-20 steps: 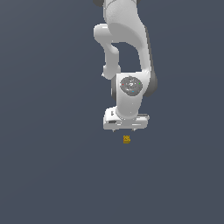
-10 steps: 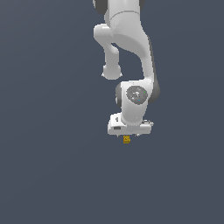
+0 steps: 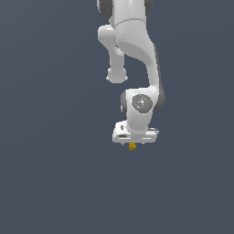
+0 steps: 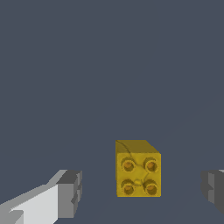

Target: Pick up the object and move it to a goal position.

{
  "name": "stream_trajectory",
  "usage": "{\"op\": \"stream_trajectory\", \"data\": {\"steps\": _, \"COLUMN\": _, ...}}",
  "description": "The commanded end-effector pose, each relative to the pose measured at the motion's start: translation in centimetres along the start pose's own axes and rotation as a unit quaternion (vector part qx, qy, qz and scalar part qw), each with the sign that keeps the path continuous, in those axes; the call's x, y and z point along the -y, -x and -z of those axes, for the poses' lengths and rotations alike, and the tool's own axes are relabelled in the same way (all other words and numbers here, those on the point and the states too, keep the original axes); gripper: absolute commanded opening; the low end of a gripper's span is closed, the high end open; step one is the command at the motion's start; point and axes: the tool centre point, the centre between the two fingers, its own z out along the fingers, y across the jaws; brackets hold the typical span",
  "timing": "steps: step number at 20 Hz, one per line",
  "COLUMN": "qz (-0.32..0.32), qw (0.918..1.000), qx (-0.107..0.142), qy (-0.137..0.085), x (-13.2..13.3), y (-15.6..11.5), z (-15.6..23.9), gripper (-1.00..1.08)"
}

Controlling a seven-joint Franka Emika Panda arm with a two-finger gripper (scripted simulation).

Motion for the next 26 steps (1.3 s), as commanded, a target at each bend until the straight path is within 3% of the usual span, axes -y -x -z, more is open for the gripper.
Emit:
{"op": "stream_trajectory", "data": {"steps": 1, "qz": 0.000, "qw": 1.0000, "qx": 0.000, "qy": 0.000, "x": 0.0, "y": 0.1, "z": -1.4, "gripper": 1.00}}
{"op": "stream_trajectory", "data": {"steps": 9, "qz": -0.001, "qw": 1.0000, "qx": 0.000, "qy": 0.000, "x": 0.0, "y": -0.1, "z": -3.1, "gripper": 1.00}}
{"op": "stream_trajectory", "data": {"steps": 10, "qz": -0.001, "qw": 1.0000, "qx": 0.000, "qy": 0.000, "x": 0.0, "y": -0.1, "z": -3.1, "gripper": -1.00}}
{"op": "stream_trajectory", "data": {"steps": 26, "qz": -0.001, "qw": 1.0000, "qx": 0.000, "qy": 0.000, "x": -0.5, "y": -0.4, "z": -1.8, "gripper": -1.00}}
